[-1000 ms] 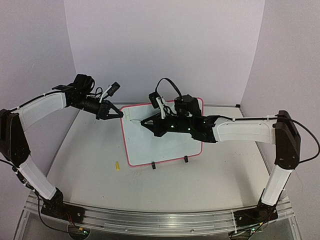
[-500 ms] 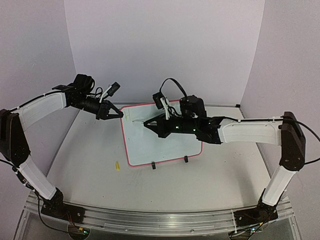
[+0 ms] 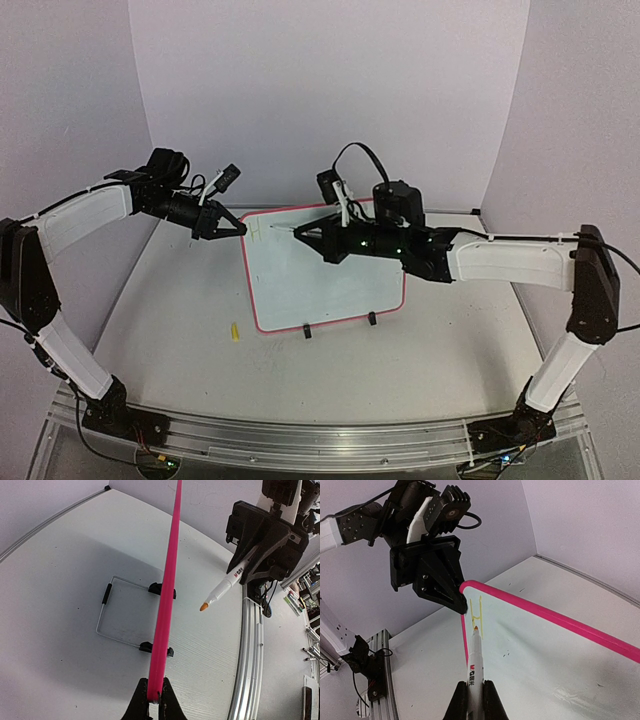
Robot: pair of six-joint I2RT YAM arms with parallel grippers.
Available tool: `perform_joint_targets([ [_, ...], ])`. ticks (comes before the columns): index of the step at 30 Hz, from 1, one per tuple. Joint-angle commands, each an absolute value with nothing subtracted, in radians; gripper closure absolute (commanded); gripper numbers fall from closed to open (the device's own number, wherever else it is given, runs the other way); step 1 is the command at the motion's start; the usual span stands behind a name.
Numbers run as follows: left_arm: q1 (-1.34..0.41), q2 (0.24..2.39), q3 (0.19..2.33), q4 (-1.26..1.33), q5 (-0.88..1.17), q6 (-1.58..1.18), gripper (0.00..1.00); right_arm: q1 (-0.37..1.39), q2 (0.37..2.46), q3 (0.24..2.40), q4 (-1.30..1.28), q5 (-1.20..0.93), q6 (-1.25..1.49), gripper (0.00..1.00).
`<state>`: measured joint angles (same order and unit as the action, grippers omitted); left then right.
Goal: Write a sentence on the whiteboard
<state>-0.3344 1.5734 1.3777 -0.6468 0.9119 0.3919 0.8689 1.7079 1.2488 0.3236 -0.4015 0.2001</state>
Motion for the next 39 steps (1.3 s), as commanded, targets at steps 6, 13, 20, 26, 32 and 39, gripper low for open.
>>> perform_joint_targets([
  [6,-0.341,1.536,1.381,-0.654,0.898,0.403,1.00,0.869,1.760,1.298,0.361,-0.354,0.211,1.00],
  [13,-0.342,1.537,1.381,-0.654,0.897,0.402,1.00,0.869,1.759,1.295,0.390,-0.330,0.211,1.00],
  [20,-0.342,1.538,1.382,-0.655,0.897,0.402,1.00,0.868,1.778,1.313,0.394,-0.321,0.214,1.00],
  [26,-0.343,1.536,1.382,-0.655,0.895,0.403,1.00,0.868,1.804,1.341,0.377,-0.338,0.212,1.00],
  [32,-0.342,1.536,1.382,-0.656,0.892,0.403,1.00,0.869,1.820,1.344,0.345,-0.364,0.212,1.00],
  [39,-0.343,1.540,1.382,-0.657,0.894,0.402,1.00,0.868,1.815,1.311,0.329,-0.369,0.216,1.00],
])
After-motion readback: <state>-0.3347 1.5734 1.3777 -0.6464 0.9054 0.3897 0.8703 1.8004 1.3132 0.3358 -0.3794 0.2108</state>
